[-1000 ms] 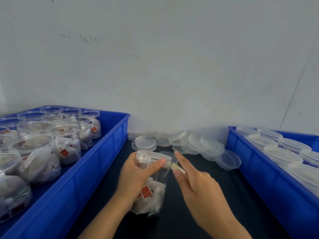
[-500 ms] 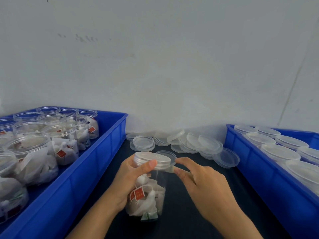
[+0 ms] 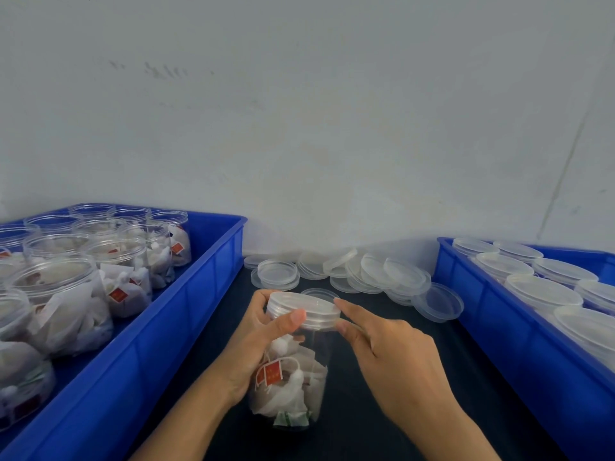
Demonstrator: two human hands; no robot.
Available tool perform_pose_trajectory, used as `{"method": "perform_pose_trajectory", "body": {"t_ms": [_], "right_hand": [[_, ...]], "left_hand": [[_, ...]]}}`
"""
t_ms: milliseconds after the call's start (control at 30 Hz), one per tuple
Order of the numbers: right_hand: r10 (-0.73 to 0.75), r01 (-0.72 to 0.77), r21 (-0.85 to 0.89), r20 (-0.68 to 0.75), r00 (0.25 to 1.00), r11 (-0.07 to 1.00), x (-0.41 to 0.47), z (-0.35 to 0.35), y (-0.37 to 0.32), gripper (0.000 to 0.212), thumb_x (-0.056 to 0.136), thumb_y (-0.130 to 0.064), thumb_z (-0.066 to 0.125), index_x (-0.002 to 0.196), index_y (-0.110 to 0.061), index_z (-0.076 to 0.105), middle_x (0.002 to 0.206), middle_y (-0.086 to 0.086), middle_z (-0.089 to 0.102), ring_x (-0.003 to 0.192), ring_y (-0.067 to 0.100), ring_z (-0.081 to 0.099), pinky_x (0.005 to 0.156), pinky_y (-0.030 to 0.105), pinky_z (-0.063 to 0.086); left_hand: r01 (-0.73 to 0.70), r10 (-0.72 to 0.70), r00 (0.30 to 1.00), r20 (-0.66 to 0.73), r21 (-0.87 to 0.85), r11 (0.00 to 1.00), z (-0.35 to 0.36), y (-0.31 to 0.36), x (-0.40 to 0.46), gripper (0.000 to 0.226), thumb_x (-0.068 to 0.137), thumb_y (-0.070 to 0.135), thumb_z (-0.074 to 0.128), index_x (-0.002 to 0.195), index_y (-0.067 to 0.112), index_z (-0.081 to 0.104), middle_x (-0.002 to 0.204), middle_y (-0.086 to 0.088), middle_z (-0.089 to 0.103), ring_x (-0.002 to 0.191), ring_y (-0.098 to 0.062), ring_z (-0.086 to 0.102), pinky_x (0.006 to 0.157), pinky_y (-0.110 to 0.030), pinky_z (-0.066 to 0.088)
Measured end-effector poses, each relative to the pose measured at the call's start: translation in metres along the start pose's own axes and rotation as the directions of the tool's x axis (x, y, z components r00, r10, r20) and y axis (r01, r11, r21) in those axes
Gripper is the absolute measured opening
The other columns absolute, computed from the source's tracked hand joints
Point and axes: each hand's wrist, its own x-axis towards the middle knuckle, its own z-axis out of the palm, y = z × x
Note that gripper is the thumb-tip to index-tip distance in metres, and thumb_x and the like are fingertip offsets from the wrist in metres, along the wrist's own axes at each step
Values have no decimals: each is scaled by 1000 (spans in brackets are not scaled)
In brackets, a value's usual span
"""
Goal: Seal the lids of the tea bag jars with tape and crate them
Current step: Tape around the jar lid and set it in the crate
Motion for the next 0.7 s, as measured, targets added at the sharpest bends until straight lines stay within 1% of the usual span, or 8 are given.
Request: {"method": "perform_pose_trajectory", "body": {"t_ms": [67,133,233,300,333,433,533,700], "right_hand": [[6,-6,-2,-15,1000,1000,-2,2,-2,46,101,-52,21,145,-46,27,66,-9,47,70,11,55,69,27,47],[22,-22,-3,-30,999,1000,-3,4,-3,46,100,-53,20,145,-44,28,70,-9,53,73,10,59,71,28,50],[12,-15,-45,-68,998,999,-4,7,-4,46,100,-53,19,143,-42,30,73,-9,58,72,9,59,68,25,48],[7,-11,-44,-73,997,999,-5,9,-4,45,100,-53,19,143,-42,30,74,-9,59,71,9,59,66,24,46],[7,-9,-37,-74,997,999,-6,9,-4,46,100,-53,19,143,-42,30,75,-9,59,72,9,59,66,24,46],[-3,1,-23,-84,996,1000,-9,11,-6,48,99,-54,21,145,-40,29,83,-12,63,77,7,61,67,21,46],[-24,23,-10,-96,995,1000,-11,11,-6,43,100,-52,24,140,-39,33,87,-13,64,79,8,62,67,21,46],[-44,42,-27,-84,995,999,-12,5,-9,34,101,-49,20,121,-38,45,86,-11,59,77,9,59,69,22,47]], "left_hand": [[-8,9,1000,-3,67,998,0,-1,0,97,43,70,83,116,13,54,105,-7,72,93,-21,71,74,-28,56],[-18,20,1000,-11,136,991,2,-1,-2,72,69,74,62,111,16,59,103,-9,71,93,-26,70,77,-32,56],[-86,105,992,-71,235,968,9,-6,-3,60,76,70,41,108,24,63,98,-11,66,78,-22,62,65,-23,50],[-117,144,983,-111,222,968,14,-6,-6,58,74,75,45,119,39,55,93,-1,66,70,-7,59,59,-17,47],[-125,156,982,-109,246,961,15,-6,-6,62,72,78,51,124,43,49,93,9,67,71,0,61,62,-15,48],[-115,157,983,-96,349,930,14,-3,-6,77,51,71,77,116,39,53,97,19,69,89,5,65,69,-13,51],[-117,151,983,-105,278,953,12,-2,-4,74,46,55,79,111,23,60,94,18,71,86,1,67,64,-9,49],[-110,133,987,-86,235,966,8,-2,-3,72,50,50,84,110,18,62,94,9,74,79,-1,69,60,-11,49]]}}
